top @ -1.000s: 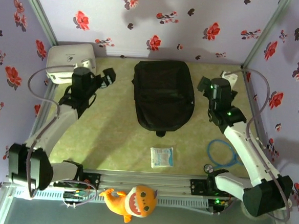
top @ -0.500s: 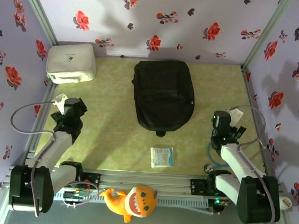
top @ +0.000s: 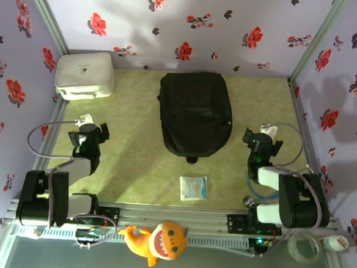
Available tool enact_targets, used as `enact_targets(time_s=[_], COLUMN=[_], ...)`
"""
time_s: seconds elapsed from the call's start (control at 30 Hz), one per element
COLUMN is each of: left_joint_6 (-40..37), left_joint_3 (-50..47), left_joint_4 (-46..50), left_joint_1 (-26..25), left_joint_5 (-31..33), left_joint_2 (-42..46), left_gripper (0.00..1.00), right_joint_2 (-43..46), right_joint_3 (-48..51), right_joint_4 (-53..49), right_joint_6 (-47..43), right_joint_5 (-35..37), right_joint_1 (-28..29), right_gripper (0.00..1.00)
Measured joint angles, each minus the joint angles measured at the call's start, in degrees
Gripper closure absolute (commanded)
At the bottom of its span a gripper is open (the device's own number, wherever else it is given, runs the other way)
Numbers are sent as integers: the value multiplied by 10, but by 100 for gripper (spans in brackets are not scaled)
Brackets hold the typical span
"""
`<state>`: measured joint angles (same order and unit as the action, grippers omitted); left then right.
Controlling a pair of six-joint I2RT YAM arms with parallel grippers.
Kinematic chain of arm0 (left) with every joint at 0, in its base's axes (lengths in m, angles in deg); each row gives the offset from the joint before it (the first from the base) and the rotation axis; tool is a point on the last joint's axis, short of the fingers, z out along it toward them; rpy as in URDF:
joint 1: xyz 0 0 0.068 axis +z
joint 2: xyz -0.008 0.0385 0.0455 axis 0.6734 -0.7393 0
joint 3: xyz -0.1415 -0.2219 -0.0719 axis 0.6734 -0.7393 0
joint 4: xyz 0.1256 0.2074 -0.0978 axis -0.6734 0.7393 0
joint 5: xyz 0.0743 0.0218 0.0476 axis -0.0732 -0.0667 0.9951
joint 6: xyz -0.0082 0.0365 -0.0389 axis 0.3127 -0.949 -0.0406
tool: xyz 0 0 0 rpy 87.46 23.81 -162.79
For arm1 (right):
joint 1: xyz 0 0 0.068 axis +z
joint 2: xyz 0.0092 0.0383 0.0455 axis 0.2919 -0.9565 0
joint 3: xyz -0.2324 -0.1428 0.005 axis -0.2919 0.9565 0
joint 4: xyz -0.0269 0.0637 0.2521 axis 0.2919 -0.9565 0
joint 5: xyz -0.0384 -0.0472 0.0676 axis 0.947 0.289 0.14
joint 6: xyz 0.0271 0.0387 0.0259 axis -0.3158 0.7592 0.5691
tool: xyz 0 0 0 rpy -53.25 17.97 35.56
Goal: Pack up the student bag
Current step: Reset both arms
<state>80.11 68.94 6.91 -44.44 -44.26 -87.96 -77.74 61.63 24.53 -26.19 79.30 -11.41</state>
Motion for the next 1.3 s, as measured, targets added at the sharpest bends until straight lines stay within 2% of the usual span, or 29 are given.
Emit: enact_targets(time_s=[0.2,0.4,0.7,1.3], left_joint_6=[-47,-66,-73,-75], left_joint_3=[-13,-10,53,56], left_joint_4=[-146,-203,-173,-141], left_joint_1=[10,10,13,24], left_joint_5=[-98,-138,-147,-172], left_joint_2=[-95,-151,-160,-160], left_gripper=[0,0,0,0], right_joint_2=[-70,-100,-103,-103], right_joint_3=[0,-1,-28,-28], right_joint_4=[79,110,94,89], right_joint_6=[-17,-26,-11,-5], right_joint_5=[-53,-71,-43,-36], right_joint_1=[-3,-3,-15,-16], right_gripper=[1,1,1,1])
